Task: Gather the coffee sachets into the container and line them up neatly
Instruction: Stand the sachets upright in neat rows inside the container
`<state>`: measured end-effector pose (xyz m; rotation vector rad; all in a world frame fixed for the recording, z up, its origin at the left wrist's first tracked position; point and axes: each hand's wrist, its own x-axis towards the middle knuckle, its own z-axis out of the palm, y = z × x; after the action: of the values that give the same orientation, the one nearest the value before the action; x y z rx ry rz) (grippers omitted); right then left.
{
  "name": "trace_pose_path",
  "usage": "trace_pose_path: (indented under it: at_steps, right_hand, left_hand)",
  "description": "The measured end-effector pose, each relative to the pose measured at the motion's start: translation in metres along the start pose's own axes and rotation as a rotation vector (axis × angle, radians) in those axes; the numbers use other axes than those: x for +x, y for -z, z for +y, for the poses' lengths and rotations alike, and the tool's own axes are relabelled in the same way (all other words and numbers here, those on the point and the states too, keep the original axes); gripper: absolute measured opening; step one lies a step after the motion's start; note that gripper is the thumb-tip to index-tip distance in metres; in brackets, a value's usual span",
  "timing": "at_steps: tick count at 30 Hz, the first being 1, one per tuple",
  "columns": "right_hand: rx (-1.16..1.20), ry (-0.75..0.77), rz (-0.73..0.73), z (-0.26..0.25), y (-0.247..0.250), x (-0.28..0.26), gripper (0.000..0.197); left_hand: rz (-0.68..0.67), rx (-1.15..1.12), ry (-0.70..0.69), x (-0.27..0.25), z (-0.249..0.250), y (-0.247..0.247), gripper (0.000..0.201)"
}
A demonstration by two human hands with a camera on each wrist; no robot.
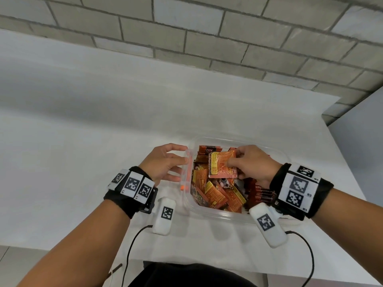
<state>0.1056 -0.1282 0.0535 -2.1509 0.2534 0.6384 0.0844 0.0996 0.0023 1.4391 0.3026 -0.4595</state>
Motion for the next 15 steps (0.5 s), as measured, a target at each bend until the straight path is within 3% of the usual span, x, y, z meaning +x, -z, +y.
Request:
trace_pose_path:
  at_steps: [4,7,9,12,15]
  right_hand:
    - [0.127,0.045,0.026,0.004,0.019,-0.010,0.013]
    - [0.283,0.134,-0.010,0.008,0.033,-0.020,0.011]
    - [0.412,0.210,-0.059,0.010,0.039,-0.024,0.019]
    - [0.568,0.303,-0.110,0.007,0.040,-0.027,0.042]
    - [0.673,0.370,-0.146,0.005,0.038,-0.027,0.069]
  left_hand:
    - [0.078,0.022,-0.069,-0.004,0.003,0.001,0.034]
    - [0.209,0.035,-0.221,-0.011,0.019,0.002,0.023]
    - [0.211,0.016,-0.319,-0.020,0.037,-0.006,0.020]
    - [0.048,-0.020,-0.330,-0.029,0.057,-0.031,0.043]
    - [-0.221,-0.133,-0.133,-0.028,0.061,-0.055,0.069]
